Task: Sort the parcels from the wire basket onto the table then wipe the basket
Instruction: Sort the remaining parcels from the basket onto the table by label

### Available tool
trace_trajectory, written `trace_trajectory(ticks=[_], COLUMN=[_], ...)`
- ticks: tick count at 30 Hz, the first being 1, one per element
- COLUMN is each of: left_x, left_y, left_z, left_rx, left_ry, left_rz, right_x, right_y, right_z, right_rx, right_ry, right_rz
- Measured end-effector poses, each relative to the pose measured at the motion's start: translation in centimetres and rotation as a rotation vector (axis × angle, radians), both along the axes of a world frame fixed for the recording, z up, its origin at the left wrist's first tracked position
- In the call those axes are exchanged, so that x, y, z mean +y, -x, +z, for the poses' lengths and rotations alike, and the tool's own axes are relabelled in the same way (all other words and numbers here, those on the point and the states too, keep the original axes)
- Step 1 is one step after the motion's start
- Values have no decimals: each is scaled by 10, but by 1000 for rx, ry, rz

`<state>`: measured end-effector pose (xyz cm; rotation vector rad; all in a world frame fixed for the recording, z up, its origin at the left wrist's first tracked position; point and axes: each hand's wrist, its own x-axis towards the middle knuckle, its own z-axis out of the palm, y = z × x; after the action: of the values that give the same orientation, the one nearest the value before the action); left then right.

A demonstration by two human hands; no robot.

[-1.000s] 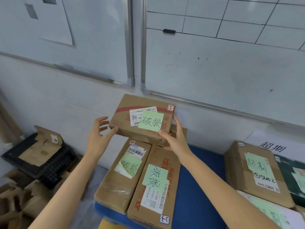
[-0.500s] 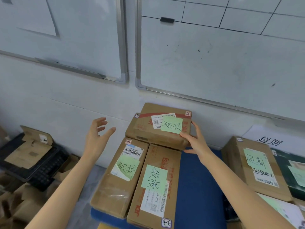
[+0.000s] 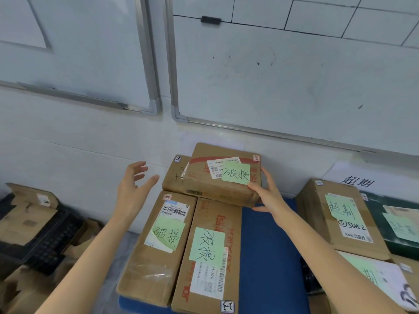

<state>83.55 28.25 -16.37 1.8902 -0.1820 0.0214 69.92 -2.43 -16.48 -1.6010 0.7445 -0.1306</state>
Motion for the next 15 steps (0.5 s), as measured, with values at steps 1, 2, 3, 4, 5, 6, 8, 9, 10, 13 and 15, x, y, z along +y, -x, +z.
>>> trace_trajectory(ticks=[1,2,3,4,5,6,8,9,10,13,15], left_x=[1,2,3,5,8,10,14,16,18,25,30], left_y=[0,0,0,0,0,0,0,0,0,1,1], left_z=[-1,-1,-2,-3,-3,-3,-2,-1,-1,0,-1], left_rx=[2,3,4,5,6,6,8,9,9,12,19], left_ry=[1,4,6,8,9,12,12,13,14,13,17], left_rz=[-1,-2,1,5,10,14,21,26,31,40,41], right_x=[1,3,6,9,13,16,24,28,32,41,45], right_y=[-1,-3,-6,-9,-12,-16,-24,-28,-32,-43,-49], right_z=[0,0,1,2,3,4,4,3,2,-3,-3], right_rx=[-1,-3,-9,-16,-23,-28,-31,-31,-31,-50,-60], right_ry=[5,15,27,38,47,55,73,80,87,132,166], right_rz=[-4,-4,-1,7,17,27,42,47,52,74,100])
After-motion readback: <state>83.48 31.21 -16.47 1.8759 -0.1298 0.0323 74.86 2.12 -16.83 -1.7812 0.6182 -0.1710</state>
